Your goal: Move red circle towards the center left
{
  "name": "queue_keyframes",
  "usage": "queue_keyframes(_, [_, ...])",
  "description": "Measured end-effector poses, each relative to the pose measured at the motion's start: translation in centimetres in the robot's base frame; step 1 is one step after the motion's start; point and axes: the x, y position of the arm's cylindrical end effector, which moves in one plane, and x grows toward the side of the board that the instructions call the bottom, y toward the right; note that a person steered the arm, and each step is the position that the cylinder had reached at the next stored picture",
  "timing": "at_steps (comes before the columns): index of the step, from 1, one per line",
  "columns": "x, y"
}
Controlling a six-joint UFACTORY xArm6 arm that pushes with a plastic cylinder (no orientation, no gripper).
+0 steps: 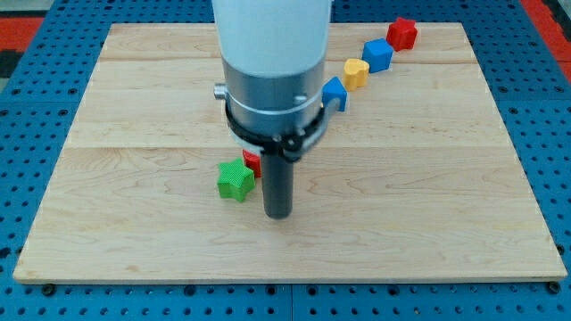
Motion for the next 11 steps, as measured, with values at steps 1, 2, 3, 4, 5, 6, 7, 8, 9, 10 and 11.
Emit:
queue_keyframes(1, [-1.6,-0.5])
queue_keyframes(2, [-2.0,0.3])
queue_keyframes(3, [-4.0,0.6])
queue_keyframes(4, [-6.1,0.4])
queue_keyframes(5, [-7.5,-1.0])
queue_keyframes(6, [-7.9,-3.5])
queue_keyframes(7, [-7.9,-6.8])
queue_keyframes(8, [-9.6,-10.3])
queue_keyframes(9, [-12.0,-12.8])
queue_keyframes(10, [-13.9,-14.1])
queue_keyframes(11, [-14.0,-13.9])
